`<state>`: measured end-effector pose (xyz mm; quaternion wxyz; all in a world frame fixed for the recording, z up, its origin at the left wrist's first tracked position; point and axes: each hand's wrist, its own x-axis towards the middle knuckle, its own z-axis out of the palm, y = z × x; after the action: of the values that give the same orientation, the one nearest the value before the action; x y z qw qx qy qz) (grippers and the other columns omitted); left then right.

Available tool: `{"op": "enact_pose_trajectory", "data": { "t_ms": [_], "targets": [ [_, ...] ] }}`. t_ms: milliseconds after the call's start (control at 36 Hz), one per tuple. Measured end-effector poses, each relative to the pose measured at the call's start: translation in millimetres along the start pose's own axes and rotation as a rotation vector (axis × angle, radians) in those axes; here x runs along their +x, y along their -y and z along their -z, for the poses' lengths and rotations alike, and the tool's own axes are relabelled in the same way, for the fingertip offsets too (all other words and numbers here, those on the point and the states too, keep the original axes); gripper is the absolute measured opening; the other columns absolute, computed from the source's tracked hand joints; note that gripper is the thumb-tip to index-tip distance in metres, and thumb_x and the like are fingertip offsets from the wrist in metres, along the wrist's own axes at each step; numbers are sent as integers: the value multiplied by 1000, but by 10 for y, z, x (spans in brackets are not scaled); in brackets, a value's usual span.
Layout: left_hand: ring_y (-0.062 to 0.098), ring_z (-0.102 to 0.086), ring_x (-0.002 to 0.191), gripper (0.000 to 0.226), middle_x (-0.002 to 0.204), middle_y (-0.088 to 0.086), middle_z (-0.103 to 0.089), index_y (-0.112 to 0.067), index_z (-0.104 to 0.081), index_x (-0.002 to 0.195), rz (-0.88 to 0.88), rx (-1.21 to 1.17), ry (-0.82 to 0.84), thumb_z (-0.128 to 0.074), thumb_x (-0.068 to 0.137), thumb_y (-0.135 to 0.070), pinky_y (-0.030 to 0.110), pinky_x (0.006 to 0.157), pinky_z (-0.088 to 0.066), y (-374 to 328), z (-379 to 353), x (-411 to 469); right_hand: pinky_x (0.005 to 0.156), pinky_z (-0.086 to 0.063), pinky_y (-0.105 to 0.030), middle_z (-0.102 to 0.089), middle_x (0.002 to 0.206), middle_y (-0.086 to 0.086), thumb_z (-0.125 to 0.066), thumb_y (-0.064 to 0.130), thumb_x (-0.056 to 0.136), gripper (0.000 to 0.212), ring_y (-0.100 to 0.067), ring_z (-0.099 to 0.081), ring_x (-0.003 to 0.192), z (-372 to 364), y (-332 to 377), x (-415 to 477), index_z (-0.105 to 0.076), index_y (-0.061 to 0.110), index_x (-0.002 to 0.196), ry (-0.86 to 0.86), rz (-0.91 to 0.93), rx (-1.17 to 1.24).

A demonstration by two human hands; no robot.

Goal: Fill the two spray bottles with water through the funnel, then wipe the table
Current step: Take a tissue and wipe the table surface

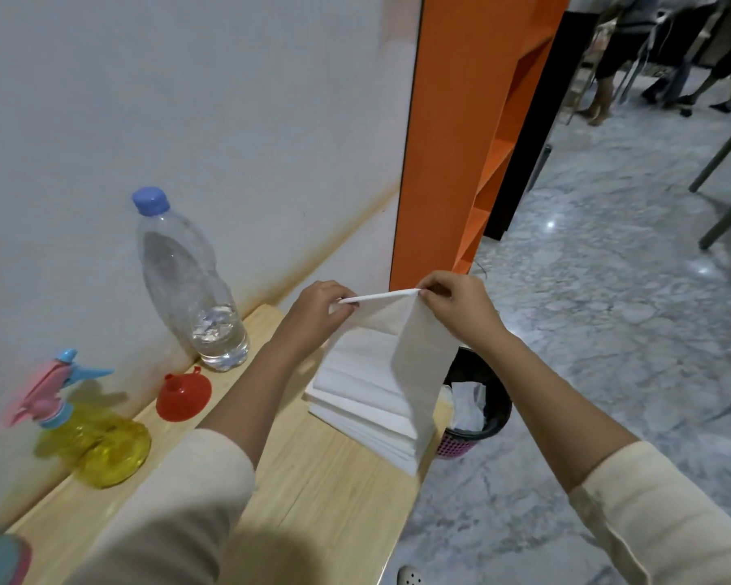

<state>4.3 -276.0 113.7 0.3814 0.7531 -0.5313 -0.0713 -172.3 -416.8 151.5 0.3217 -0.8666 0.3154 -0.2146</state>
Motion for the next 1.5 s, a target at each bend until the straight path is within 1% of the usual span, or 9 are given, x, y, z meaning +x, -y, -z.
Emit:
{"op": "enact_pose_trajectory", "data": {
  "t_ms": [167,278,444,583,722,806,889,1083,1500],
  "targets": [
    [4,-57,89,16,96,-6,-66,-15,-69,99,150,-231,-99,-70,84,-17,4,74,-36,70,-79,-139,65,-41,-21,-62,77,6,-59,13,88,11,-10,-55,75,18,94,-35,-67,16,82,8,2,199],
    [11,-58,94,21,99,-2,-65,-15,-67,101,279,-287,-81,-73,81,-20,19,82,-43,234,-270,-317,65,-40,-25,-62,79,-1,-59,12,89,10,-13,-54,74,-5,63,-75,-66,14,81,32,-32,254],
    [10,-57,96,17,96,-7,-63,-16,-65,96,338,-381,-132,-72,82,-20,15,81,-41,293,-436,-447,63,-38,-18,-61,78,0,-58,12,89,11,-12,-52,73,-15,-19,-164,-66,12,81,99,-53,286],
    [9,-46,121,50,131,-6,-51,-24,-53,124,320,-389,-89,-75,79,-23,25,99,-36,319,-486,-511,66,-41,-17,-63,75,6,-56,10,91,15,-8,-55,71,-19,-76,-268,-66,14,81,246,-71,317],
    [12,-24,140,89,155,-8,-21,-25,-16,150,372,-248,32,-69,80,-46,37,114,-29,393,-638,-661,67,-39,-24,-59,75,3,-53,9,93,15,-12,-52,71,-55,-185,-326,-62,10,81,212,-132,362],
    [20,-9,146,88,160,-2,-6,-23,-2,151,374,-67,138,-51,87,-57,46,117,-20,383,-873,-851,65,-39,-24,-58,72,5,-52,8,93,20,-12,-51,69,-93,-252,-339,-59,16,76,180,-181,364],
    [16,13,146,82,159,3,15,-13,11,150,443,80,197,-35,95,-53,36,117,3,343,-1105,-994,66,-39,-27,-59,72,4,-53,10,92,21,-14,-52,70,-142,-314,-355,-59,18,74,181,-229,344],
    [21,15,146,75,158,8,15,-7,10,149,477,330,205,-21,98,-53,37,117,8,329,-1330,-1070,65,-40,-30,-61,73,1,-54,12,91,17,-17,-53,69,-208,-366,-396,-60,15,76,191,-285,308],
    [18,17,145,76,158,6,17,-8,11,149,472,328,214,-22,98,-53,34,117,9,354,-1338,-1081,56,-37,-23,-61,77,2,-51,14,93,15,-11,-50,65,177,-358,-94,-61,16,83,-76,-261,216]
  ]
}}
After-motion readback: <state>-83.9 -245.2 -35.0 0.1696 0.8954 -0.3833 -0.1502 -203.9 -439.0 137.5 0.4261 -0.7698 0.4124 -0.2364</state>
